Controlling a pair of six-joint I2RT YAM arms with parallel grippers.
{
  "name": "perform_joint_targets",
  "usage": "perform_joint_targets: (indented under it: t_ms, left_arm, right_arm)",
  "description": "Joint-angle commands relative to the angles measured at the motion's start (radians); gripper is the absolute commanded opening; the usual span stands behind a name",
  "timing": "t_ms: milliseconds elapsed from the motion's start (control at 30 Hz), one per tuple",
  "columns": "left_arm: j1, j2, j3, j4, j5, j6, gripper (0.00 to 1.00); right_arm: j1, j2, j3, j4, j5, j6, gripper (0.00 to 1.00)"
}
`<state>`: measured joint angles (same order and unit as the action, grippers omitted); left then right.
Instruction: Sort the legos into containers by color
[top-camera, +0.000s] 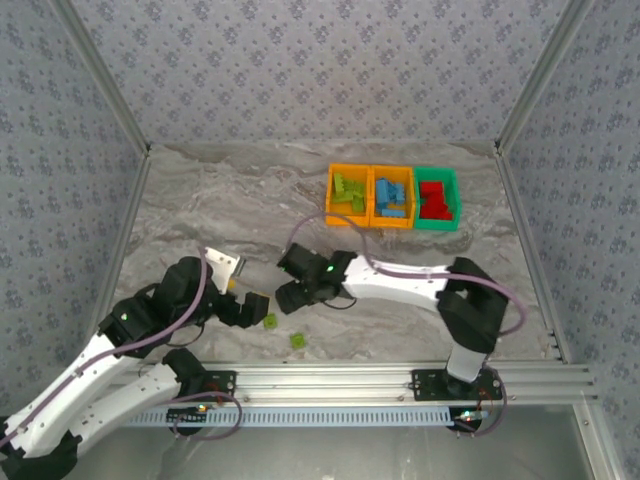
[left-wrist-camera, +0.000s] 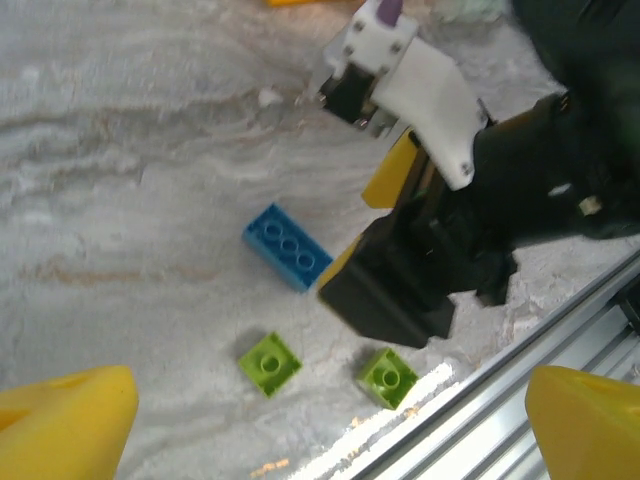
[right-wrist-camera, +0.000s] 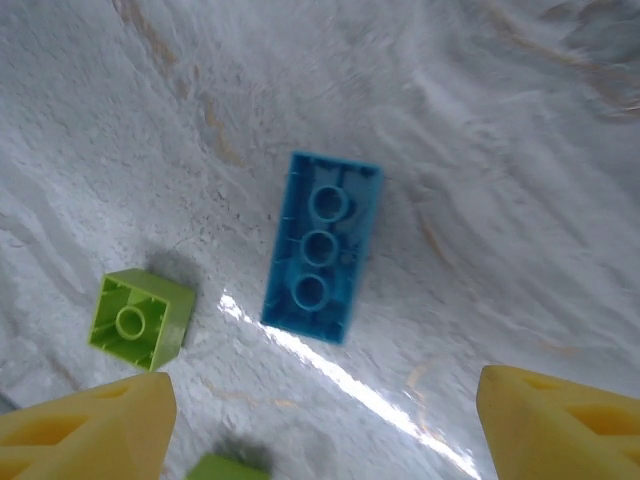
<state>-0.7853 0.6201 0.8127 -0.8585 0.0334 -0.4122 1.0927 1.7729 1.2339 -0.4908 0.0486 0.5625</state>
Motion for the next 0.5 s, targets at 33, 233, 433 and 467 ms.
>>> perform_joint_targets:
  t_ms: [33, 233, 433, 467]
  left_arm:
    - [0.0, 0.02, 0.045, -0.114, -0.038, -0.136, 0.99]
    - [0.002, -0.016, 0.017, -0.121, -0.082, -0.171, 0.99]
    - [0.005, -0.004, 0.013, -0.125, -0.105, -0.18, 0.99]
    - [0.005, -0.001, 0.012, -0.122, -0.104, -0.178, 0.99]
  right_arm:
    - [0.008, 0.095, 0.056, 0.026, 0.076, 0.059, 0.8]
    - [0.024, 0.195, 0.105, 0.01, 0.12, 0.033, 0.55]
    - [0.018, 0.181, 0.077, 0.034, 0.116, 0.051, 0.34]
    - [0.014, 0.172, 0.071, 0.034, 0.117, 0.055, 0.31]
